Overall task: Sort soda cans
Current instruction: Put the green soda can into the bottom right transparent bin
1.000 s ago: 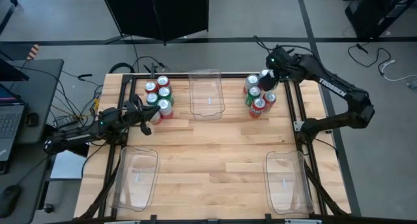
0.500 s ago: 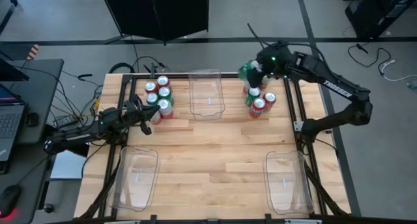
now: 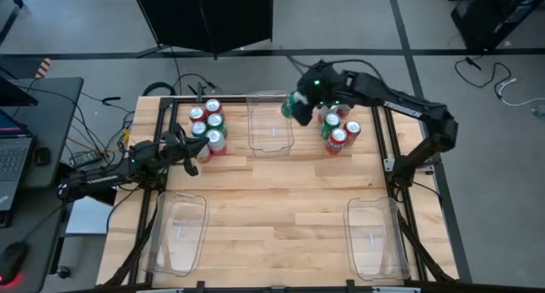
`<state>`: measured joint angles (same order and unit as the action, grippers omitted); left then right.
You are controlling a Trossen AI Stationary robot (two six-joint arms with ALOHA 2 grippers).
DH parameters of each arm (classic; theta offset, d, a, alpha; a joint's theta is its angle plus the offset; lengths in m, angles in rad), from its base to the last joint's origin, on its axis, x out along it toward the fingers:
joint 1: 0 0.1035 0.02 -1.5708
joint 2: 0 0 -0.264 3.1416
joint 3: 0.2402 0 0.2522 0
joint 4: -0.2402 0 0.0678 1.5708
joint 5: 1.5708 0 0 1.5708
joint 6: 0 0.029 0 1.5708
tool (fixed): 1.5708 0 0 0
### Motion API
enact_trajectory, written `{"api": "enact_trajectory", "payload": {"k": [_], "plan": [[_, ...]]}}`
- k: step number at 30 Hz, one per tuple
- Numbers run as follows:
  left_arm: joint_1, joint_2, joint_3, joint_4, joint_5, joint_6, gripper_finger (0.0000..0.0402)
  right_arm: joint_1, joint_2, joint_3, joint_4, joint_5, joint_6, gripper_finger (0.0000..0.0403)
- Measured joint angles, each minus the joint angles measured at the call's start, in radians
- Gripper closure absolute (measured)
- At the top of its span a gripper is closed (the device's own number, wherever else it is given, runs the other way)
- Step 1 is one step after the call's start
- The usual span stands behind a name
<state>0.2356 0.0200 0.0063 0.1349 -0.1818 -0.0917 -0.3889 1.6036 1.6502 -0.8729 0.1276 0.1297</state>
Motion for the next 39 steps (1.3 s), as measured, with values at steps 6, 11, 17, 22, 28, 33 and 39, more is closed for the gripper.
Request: {"api": "enact_trajectory", "payload": {"k": [6,11,17,22,28,33,39], "plan": [[0.0,0.0,0.0,-0.027,0.0,0.0,0.0392,0.099,0.068,0.072,-0.075,0.0,-0.017,0.0121],[0.0,0.0,0.0,-0.059,0.0,-0.027,0.0392,0.217,0.074,0.072,-0.179,0.0,0.035,0.0121],[0.0,0.0,0.0,-0.058,0.0,-0.03,0.0392,0.407,0.044,0.072,-0.38,-0.003,0.24,0.0121],[0.0,0.0,0.0,-0.05,0.001,-0.03,0.0392,0.583,0.029,0.072,-0.56,-0.042,0.499,0.0121],[0.0,0.0,0.0,-0.033,0.001,-0.044,0.0392,0.764,0.026,0.072,-0.676,-0.214,0.758,0.0121],[0.0,0.0,0.0,-0.03,0.001,-0.05,0.0392,0.821,0.021,0.071,-0.69,-0.305,0.966,0.0121],[0.0,0.0,0.0,-0.036,0.001,-0.051,0.0392,0.842,0.013,0.071,-0.698,-0.308,1.077,0.0121]]}}
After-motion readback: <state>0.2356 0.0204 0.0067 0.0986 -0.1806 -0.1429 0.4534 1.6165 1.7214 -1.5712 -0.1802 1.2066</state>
